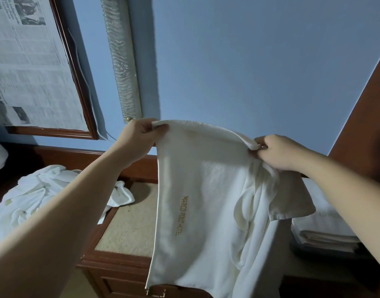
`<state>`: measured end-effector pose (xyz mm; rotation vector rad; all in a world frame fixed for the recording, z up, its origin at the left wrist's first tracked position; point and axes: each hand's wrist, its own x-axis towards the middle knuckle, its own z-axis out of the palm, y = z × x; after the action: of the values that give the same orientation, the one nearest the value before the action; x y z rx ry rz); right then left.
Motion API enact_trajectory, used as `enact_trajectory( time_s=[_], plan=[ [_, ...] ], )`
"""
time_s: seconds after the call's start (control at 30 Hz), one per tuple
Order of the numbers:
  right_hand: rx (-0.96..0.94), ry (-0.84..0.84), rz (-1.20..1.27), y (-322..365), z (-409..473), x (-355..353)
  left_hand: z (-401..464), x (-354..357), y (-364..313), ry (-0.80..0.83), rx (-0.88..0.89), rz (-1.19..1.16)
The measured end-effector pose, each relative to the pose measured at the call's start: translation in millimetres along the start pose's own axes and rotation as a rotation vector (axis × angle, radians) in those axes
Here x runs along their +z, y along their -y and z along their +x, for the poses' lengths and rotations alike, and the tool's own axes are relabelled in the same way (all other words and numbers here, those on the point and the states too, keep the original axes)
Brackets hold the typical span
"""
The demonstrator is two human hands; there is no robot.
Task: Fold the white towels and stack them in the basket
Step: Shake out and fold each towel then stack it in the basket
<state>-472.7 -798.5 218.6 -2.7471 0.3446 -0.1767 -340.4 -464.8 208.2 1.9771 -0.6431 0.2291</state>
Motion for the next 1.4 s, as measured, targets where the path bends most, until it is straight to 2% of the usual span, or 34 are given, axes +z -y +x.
enact_trajectory(
  time_s=[0.2, 0.43, 0.6, 0.67, 0.8, 0.83, 0.87, 0.9, 0.97, 1.07, 1.13, 1.23, 1.3, 1.4],
  plan=[
    [0.029, 0.016, 0.093, -2.6, 12.1, 3.6, 9.2, 7.1, 17.1, 0.034, -0.038, 0.035],
    [-0.104, 0.019, 0.152, 0.1, 17.5, 11.5, 14.3, 25.3, 32.3, 0.147, -0.114, -0.039],
    [-0.078, -0.008, 0.192, -12.3, 26.7, 10.1, 20.1, 29.5, 23.7, 0.149, -0.147, -0.127],
    [-0.078, -0.037, 0.210, -16.1, 29.1, 11.5, 16.2, 27.0, 11.1, 0.311, -0.122, -0.198],
    [-0.160, -0.009, 0.288, -12.0, 27.7, 15.6, 8.6, 28.3, -15.5, 0.938, -0.163, -0.250],
    [-0.163, 0.002, 0.327, -8.2, 26.4, 15.8, 8.9, 31.3, -18.8, 1.048, -0.158, -0.222],
    [-0.169, 0.014, 0.341, -4.0, 25.1, 15.1, 10.0, 35.0, -22.0, 1.088, -0.150, -0.189],
    [-0.188, 0.022, 0.348, 0.1, 23.9, 14.5, 11.3, 39.3, -24.8, 1.058, -0.141, -0.156],
    [-0.222, 0.050, 0.287, 6.9, 21.1, 10.4, 16.4, 50.3, -23.4, 0.839, -0.062, -0.063],
    [-0.219, 0.091, 0.328, 11.0, 17.2, 0.9, 26.1, 65.4, -2.9, 0.396, 0.183, 0.173],
    [-0.227, 0.083, 0.365, 13.6, 13.9, -6.3, 27.2, 73.2, 6.4, 0.226, 0.412, 0.283],
    [-0.206, 0.111, 0.501, 12.5, 9.6, -15.1, 27.6, 86.6, 3.6, 0.077, 0.821, 0.421],
    [-0.206, 0.161, 0.613, 12.1, 8.9, -16.5, 28.0, 93.2, -11.2, 0.044, 1.019, 0.461],
    [-0.232, 0.186, 0.626, 12.8, 10.2, -13.8, 26.2, 103.1, -35.2, 0.035, 1.261, 0.498]
  ],
)
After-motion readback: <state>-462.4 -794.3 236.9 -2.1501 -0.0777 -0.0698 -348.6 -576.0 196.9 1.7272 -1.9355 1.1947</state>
